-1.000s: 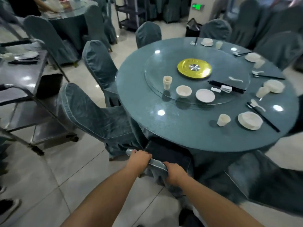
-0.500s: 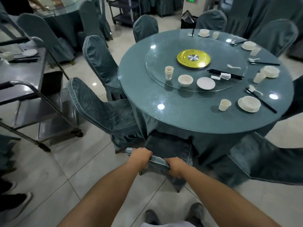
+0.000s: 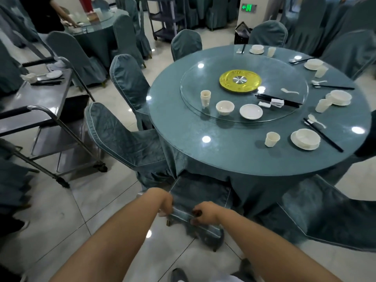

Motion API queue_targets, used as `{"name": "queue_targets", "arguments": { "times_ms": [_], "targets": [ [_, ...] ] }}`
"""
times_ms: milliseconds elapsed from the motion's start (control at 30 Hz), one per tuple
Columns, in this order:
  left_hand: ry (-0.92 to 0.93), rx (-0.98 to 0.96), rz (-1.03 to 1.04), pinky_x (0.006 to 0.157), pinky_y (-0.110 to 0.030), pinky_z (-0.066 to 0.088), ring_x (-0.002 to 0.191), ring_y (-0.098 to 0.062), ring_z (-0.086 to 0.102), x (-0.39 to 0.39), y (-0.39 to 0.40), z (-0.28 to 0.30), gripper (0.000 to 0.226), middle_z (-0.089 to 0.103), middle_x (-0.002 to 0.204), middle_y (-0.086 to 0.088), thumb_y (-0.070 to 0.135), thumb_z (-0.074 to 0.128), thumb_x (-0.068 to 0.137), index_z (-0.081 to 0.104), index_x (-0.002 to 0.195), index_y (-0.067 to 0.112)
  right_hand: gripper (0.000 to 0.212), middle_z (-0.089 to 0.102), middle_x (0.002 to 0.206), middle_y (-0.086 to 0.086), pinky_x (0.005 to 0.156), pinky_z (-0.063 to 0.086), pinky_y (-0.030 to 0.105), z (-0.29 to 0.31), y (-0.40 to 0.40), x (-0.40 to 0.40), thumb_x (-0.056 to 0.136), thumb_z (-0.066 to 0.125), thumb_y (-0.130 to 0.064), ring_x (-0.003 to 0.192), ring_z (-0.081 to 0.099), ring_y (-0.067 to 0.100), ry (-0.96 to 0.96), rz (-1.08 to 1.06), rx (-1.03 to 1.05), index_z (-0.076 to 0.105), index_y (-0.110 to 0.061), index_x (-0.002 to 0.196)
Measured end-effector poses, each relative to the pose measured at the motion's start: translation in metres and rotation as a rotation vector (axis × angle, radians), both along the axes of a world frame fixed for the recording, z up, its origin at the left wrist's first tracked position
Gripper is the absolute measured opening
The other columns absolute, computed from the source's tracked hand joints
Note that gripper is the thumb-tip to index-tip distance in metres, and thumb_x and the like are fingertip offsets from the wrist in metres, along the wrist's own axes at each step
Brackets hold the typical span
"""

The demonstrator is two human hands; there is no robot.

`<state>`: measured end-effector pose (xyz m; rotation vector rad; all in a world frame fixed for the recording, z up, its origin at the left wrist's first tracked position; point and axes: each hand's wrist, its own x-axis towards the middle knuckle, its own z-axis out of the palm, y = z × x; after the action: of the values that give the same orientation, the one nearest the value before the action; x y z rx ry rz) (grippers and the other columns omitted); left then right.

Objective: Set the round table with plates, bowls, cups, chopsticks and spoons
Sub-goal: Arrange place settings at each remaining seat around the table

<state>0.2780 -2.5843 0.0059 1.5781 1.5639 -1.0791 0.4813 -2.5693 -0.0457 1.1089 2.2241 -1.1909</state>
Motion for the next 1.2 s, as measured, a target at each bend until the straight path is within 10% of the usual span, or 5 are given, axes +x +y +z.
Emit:
{"name": "queue_targets", "arguments": {
  "times_ms": [567, 1200],
  "targets": [
    [-0.279, 0.452, 0.283, 0.082, -0.034, 0.052, 0.095, -0.029, 0.064, 0.202, 0.163, 0.005, 0.021, 0.070, 0.102, -0.012, 0.018, 0.052, 0.087, 0.071, 0.094, 0.010, 0.021, 0.070, 0.098, 0.010, 0.077, 0.050, 0.032, 0.025, 0.204, 0.212, 0.088, 0.046, -0.016, 0.092, 0.063, 0.029, 0.039, -0.313, 0.197, 0.067, -0.011, 0.091],
    [-0.368, 0.569, 0.463, 0.074, -0.032, 0.049, 0.093, -0.028, 0.063, 0.183, 0.411, -0.023, 0.011, 0.065, 0.097, -0.010, 0.024, 0.052, 0.088, 0.059, 0.081, 0.017, 0.025, 0.070, 0.096, 0.012, 0.080, 0.055, 0.036, 0.030, 0.443, 0.192, 0.086, 0.041, -0.017, 0.093, 0.064, 0.031, -0.036, -0.533, 0.236, 0.065, -0.008, 0.085]
  ]
}}
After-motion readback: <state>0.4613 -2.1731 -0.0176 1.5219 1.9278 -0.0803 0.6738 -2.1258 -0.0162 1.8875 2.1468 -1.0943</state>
